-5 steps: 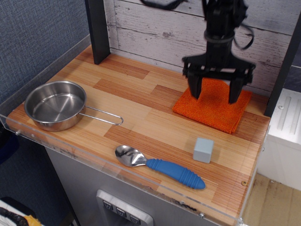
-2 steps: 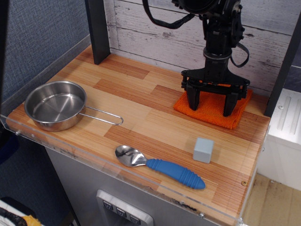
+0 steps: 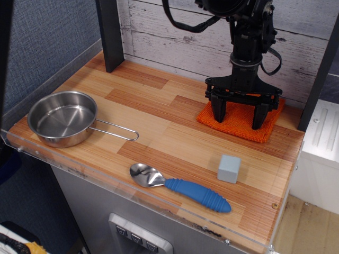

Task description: Slide the orange rag behind the silver pot.

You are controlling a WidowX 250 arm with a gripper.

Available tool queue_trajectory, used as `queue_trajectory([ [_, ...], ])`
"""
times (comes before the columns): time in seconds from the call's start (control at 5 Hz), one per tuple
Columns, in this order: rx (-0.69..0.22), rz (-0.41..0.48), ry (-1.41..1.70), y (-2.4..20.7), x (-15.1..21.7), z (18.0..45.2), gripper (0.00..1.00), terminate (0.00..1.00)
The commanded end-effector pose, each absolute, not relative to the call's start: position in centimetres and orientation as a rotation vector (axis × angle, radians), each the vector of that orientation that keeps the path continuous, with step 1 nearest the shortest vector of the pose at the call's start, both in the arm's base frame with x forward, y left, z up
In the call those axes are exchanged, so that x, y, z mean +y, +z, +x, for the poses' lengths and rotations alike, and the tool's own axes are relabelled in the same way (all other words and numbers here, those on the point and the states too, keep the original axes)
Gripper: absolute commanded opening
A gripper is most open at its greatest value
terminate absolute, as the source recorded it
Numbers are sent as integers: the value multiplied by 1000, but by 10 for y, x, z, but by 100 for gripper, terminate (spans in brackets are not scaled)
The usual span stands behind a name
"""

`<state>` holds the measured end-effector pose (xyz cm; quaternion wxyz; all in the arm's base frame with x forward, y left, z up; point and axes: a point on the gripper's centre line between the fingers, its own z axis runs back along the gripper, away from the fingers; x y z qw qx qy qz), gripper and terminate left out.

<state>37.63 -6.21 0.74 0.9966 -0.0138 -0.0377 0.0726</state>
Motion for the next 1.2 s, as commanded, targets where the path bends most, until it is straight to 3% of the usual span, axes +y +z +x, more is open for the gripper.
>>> queue_trajectory([
  [0.0, -85, 7, 183, 23, -38, 361, 100, 0],
  [1.0, -79, 30, 335, 13, 42, 356, 100, 0],
])
